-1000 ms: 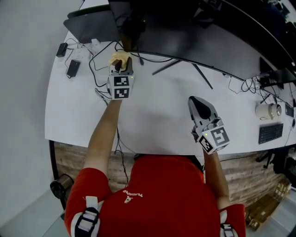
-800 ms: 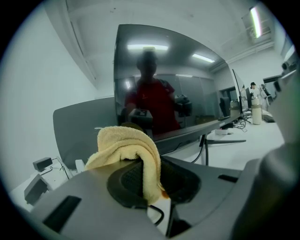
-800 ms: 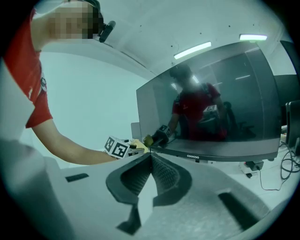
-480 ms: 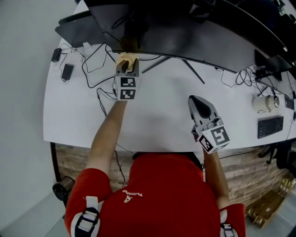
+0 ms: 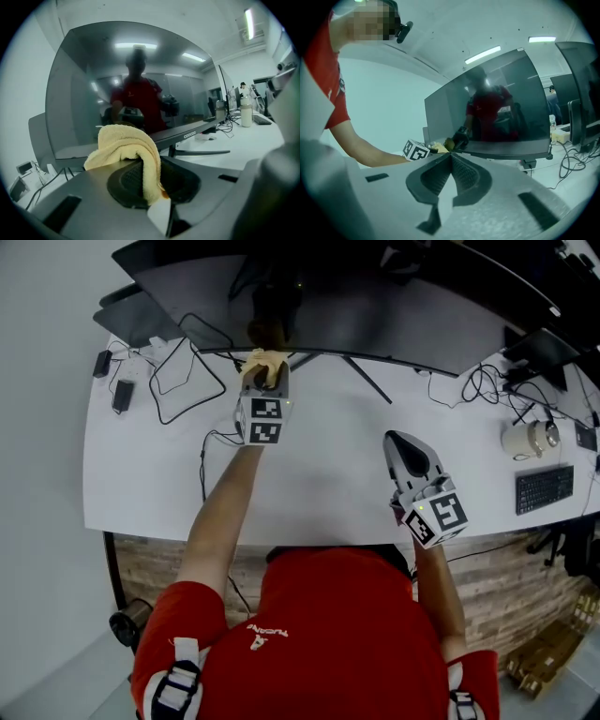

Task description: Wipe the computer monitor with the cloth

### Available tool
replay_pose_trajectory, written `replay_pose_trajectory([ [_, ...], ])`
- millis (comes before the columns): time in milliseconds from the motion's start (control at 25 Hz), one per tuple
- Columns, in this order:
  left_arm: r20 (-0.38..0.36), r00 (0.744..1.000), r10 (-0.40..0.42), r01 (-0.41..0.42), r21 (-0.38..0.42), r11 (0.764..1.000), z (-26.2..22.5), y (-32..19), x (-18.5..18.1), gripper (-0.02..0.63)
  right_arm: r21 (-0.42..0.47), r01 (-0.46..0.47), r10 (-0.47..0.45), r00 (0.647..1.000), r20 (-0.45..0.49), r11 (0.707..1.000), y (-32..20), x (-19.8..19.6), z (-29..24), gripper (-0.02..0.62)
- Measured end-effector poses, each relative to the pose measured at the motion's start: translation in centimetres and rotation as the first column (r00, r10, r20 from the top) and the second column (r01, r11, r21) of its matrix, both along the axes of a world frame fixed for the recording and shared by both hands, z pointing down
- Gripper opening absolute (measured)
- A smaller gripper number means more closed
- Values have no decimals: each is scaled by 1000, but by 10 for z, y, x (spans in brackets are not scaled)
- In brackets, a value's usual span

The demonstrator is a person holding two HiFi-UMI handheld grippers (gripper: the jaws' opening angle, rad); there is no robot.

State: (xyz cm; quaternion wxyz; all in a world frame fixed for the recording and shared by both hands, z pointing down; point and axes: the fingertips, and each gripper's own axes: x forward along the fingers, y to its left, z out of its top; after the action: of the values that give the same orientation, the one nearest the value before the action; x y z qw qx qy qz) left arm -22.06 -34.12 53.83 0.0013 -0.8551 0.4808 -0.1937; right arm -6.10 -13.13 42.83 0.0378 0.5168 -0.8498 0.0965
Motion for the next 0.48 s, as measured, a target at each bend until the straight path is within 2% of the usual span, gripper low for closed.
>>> replay_pose_trajectory([
  [480, -1, 1000, 14, -14, -24, 1000, 1, 17, 78, 55, 0, 2, -2, 999, 44, 1000, -3, 61, 2, 5],
])
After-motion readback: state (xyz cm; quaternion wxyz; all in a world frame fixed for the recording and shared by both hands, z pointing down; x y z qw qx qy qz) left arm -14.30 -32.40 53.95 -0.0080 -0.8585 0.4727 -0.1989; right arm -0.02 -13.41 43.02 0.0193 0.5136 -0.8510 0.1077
